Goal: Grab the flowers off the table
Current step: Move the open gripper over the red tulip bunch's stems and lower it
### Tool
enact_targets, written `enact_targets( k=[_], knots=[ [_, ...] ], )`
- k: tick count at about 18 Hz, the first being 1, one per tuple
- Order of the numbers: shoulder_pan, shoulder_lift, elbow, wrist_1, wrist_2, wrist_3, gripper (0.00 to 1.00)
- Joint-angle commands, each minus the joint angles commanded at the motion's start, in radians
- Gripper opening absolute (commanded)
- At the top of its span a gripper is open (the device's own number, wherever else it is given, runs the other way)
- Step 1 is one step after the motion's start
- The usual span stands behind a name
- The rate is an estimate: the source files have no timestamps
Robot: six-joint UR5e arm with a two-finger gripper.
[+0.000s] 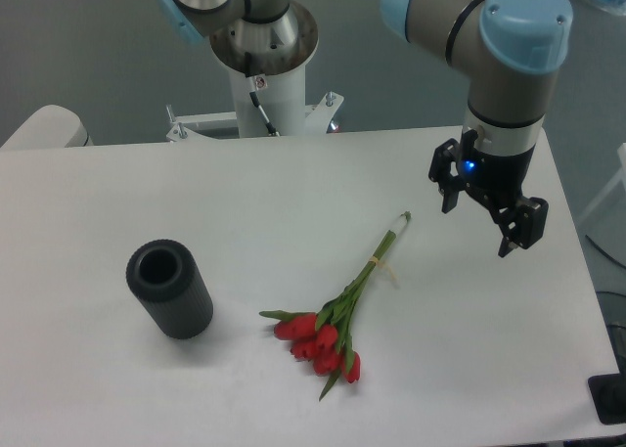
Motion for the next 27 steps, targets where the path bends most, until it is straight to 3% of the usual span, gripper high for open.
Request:
enact_targets(
  k=[11,18,20,22,25,27],
  knots=[
    [-0.018,0.018,-0.044,0.006,0.000,-0.066,1.00],
    [-0.051,0.028,-0.100,0.009,0.015,-0.283,1.00],
    [-0.093,0.025,-0.104,0.009,0.029,-0.356,1.00],
    [-0.109,0.018,-0.144,0.015,0.032,-0.444,1.00],
    [-0.129,0.002,-0.182,0.087,0.067,-0.622,1.00],
    [-0.150,-0.011,-0.204,0.103,0.072,-0.664,1.00]
  ],
)
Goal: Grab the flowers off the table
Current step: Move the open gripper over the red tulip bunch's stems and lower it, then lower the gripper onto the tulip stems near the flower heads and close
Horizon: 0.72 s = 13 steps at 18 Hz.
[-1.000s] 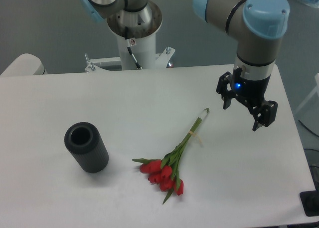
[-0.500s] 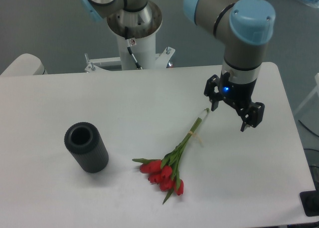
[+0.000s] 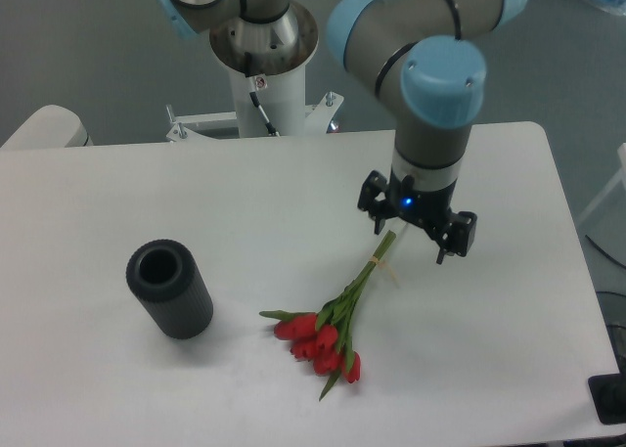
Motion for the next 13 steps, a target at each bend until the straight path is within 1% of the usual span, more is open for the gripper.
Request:
enact_targets(
  k=[2,3,6,8,10,11,12,13],
  knots=[
    [-0.002,-0.006,-0.037,0.006,0.000,0.003,1.00],
    [-0.002,-0.008,-0.054,0.020,0.000,0.011,1.00],
    [-0.003,-0.028,-0.083,0.106,-0.003,0.040,1.00],
    [-0.008,-0.038,-0.103,0.121,-0.003,0.044,1.00],
    [-0.015,-0.064,-0.111,0.162,-0.005,0.046,1.00],
    [-0.017,-0.075,-0.124,0.182,-0.005,0.055,1.00],
    [-0.017,-0.083,-0.132,0.199,-0.005,0.081,1.00],
    [-0.018,-0.084,-0.152,0.204,-0.005,0.113,1.00]
  ],
)
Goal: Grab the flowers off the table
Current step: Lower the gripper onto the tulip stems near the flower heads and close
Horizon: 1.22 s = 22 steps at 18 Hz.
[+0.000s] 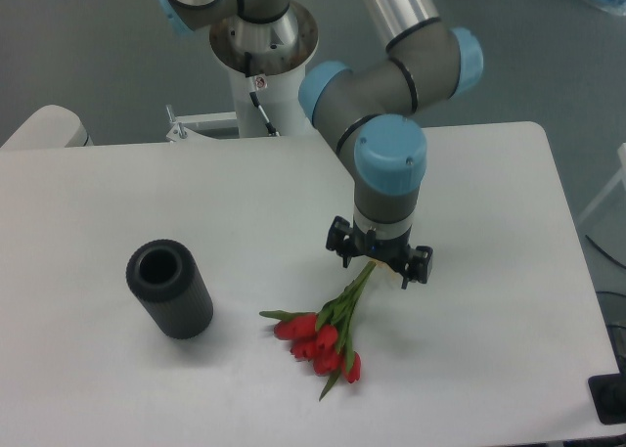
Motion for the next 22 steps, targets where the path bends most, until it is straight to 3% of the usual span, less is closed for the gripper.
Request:
enact_targets(
  k=[2,8,22],
  knots=[
    [0.000,-0.002,-0.043,0.040,0.000,0.055,1.00],
    [-0.023,-0.008,-0.103,0.103,0.002,0.043,1.00],
    [-0.069,-0.089,-0.091,0.206,0.003,-0.058,1.00]
  ],
)
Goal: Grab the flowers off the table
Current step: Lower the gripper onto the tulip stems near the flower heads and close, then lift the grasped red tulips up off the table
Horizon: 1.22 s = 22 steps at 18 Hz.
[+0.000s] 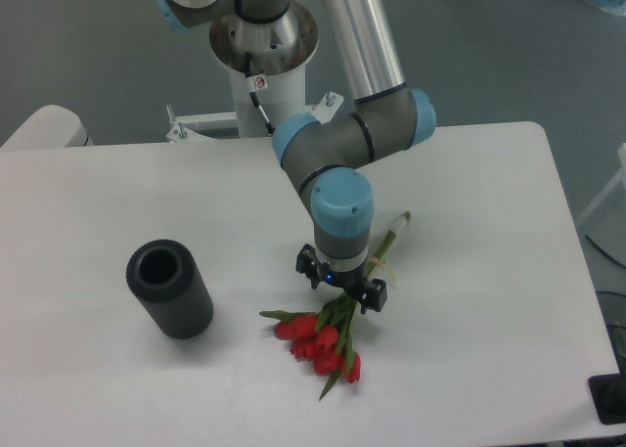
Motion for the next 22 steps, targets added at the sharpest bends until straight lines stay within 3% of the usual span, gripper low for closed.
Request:
enact_targets(
  k=[11,12,15,16,22],
  knots=[
    [-0.014,-0.012,-0.014,0.037,0.003,-0.040,1.00],
    [-0.014,-0.012,-0.012,0.037,0.003,-0.040,0.96],
    [-0.014,-0.012,-0.011,0.038,0.002,-0.034,0.62],
    [-0.014,-0.012,-0.009,0.038,0.002,-0.032,0.55],
    [-0.012,-0.012,0.000,0.038,0.002,-0.018,0.37]
  ],
)
